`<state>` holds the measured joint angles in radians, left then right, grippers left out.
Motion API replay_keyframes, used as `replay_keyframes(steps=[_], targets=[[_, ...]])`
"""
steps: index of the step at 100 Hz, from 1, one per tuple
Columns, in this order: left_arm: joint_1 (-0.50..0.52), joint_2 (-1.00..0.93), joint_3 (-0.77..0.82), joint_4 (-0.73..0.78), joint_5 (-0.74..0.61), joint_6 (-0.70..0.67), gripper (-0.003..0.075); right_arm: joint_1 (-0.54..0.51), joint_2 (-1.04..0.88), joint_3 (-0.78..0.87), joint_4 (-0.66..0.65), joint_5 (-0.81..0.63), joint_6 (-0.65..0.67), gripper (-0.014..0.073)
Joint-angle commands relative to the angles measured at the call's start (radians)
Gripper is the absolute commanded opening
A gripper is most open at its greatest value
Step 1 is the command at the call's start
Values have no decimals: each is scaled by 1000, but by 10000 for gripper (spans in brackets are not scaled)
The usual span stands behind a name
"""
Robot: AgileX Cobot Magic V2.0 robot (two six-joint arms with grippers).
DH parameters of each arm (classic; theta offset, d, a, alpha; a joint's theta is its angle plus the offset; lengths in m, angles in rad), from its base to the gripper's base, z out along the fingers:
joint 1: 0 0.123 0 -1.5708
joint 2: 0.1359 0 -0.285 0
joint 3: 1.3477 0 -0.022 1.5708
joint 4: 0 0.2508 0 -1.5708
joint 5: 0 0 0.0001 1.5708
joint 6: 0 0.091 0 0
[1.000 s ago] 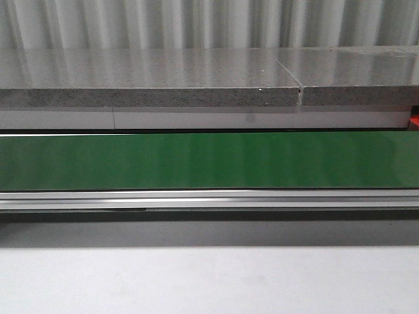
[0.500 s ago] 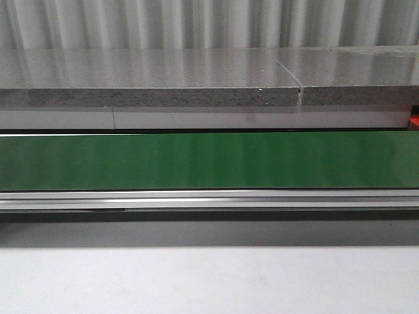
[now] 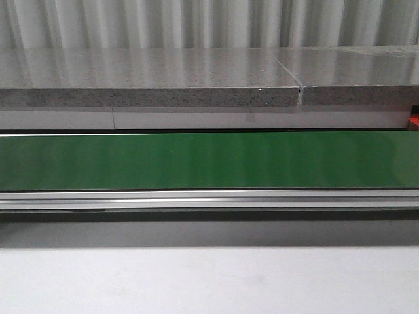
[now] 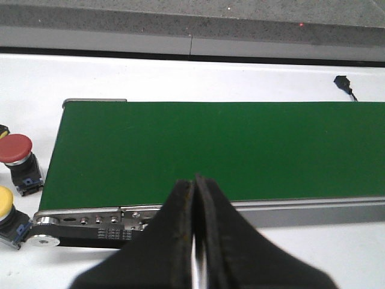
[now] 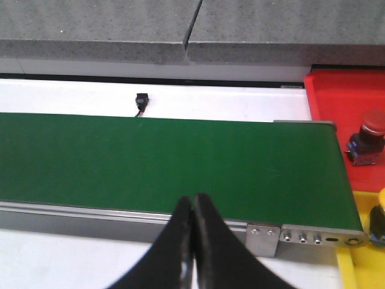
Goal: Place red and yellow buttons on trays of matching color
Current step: 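Move the left gripper over the remaining buttons in the cluster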
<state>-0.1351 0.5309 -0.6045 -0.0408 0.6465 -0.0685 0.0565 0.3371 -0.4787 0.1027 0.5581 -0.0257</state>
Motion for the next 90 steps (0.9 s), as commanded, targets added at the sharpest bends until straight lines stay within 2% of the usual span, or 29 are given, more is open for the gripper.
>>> replay_keyframes(steps=[1, 13, 25, 32, 44, 51, 62, 82, 90], targets=[[-3, 68, -76, 17, -66, -76, -20, 0, 6, -25, -8, -65, -7, -106], [30, 164, -142, 51, -23, -81, -6, 0, 6, -25, -8, -65, -7, -106], [88, 254, -205, 66, 20, -81, 87, 0, 6, -25, -8, -65, -7, -106], [127, 295, -233, 64, 20, -81, 201, 0, 6, -25, -8, -65, -7, -106], [190, 342, -255, 67, 4, -81, 478, 0, 6, -25, -8, -65, -7, -106], [235, 368, -259, 67, 14, -81, 577, 0, 6, -25, -8, -65, -7, -106], [337, 427, -270, 48, 47, -81, 580, 0, 6, -25, -8, -64, -7, -106], [528, 544, -335, 24, 207, -56, 527, -1, 6, -25, -8, -64, -7, -106], [589, 589, -351, -38, 246, -16, 510, -1, 6, -25, -8, -64, -7, -106]])
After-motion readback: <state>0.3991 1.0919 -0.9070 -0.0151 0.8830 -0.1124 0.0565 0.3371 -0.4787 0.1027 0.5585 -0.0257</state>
